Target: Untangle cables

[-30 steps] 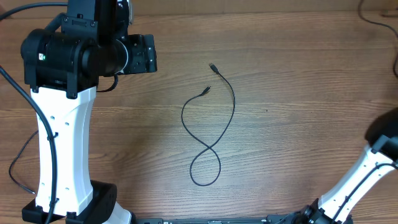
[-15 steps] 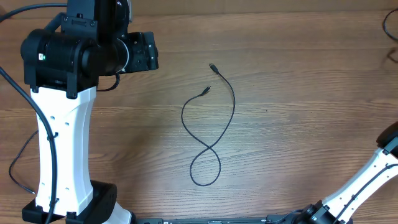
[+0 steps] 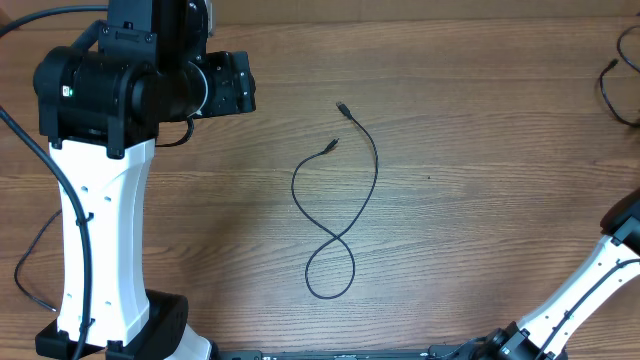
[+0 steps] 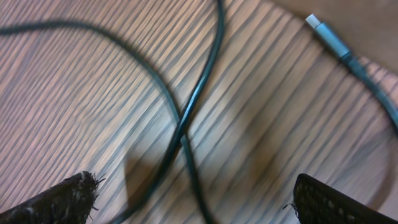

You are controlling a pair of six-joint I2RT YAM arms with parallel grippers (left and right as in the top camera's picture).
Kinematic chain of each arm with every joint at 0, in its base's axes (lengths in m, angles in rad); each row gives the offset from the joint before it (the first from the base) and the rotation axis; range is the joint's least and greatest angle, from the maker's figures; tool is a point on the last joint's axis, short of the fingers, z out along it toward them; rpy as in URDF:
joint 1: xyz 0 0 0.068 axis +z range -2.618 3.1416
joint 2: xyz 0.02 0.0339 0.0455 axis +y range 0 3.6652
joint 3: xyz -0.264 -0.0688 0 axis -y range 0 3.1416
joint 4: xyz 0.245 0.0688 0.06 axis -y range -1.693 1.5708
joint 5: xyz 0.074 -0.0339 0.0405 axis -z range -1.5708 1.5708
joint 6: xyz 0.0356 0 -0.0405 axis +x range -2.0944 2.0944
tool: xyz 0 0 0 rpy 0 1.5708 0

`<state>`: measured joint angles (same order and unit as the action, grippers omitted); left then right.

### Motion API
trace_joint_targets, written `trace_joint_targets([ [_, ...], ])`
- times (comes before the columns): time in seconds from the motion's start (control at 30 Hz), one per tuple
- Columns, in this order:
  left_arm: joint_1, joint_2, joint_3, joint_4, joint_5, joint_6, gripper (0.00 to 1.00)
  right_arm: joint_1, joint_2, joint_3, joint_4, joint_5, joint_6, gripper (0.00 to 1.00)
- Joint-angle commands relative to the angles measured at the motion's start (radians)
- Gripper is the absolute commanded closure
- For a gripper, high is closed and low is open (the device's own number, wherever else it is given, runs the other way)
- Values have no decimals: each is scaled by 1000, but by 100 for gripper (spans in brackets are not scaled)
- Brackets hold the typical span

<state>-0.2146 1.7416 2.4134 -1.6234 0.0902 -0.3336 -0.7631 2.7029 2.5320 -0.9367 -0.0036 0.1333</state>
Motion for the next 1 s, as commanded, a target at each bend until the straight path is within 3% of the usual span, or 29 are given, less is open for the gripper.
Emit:
trace_joint_targets([
  [0.0,-3,4,-3,5,-13,20,22,64,-151,23,-13,-55,-11,0],
  [0.27,-3,4,-3,8,-24,20,21,263,-389,23,-58,-150,-14,0],
  [0.37,-3,4,-3,16,-43,20,21,368,-429,23,-111,-281,-122,0],
  [0.47,-3,4,-3,16,-74,20,20,491,-430,20,-177,-337,-131,0],
  [0.8,-2,4,-3,39,-124,20,17,890,-419,6,-526,-250,-139,7],
  [0.97,-2,4,-3,72,-124,20,14,1060,-421,-31,-758,-122,-9,9],
])
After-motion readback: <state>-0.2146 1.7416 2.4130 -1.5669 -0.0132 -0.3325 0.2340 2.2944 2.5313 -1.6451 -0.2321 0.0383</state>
